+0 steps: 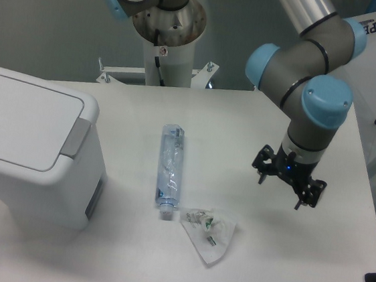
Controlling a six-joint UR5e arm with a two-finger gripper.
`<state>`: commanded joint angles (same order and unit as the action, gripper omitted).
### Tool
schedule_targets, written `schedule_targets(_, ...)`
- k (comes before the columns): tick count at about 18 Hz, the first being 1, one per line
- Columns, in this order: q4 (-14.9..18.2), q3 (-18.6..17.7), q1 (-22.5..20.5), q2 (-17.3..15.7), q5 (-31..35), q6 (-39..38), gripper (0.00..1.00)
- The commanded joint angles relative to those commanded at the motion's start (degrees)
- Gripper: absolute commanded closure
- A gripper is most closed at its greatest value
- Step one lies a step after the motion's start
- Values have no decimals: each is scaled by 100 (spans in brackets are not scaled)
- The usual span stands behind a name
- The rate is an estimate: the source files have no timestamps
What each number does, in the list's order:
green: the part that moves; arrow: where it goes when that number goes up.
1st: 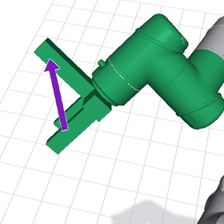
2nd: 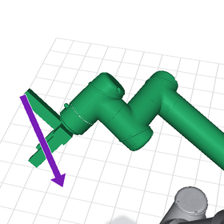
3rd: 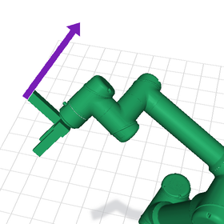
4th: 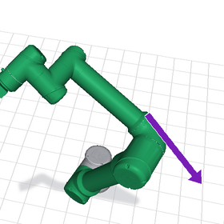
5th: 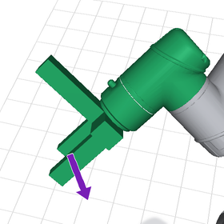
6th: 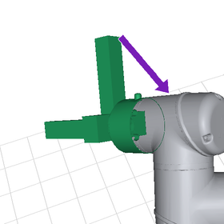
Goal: Open the trash can
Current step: 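Move the open gripper from its start pose toward the trash can, then move the gripper over the trash can lid's front edge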
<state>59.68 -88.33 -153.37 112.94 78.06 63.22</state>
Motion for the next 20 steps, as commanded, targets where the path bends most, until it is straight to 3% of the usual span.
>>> schedule_targets(8,8,61,395,-237,-467,-1169,0)
schedule_targets(16,0,544,878,-422,-1029,-2901,0)
schedule_targets(20,17,677,993,-562,-1441,-3271,0)
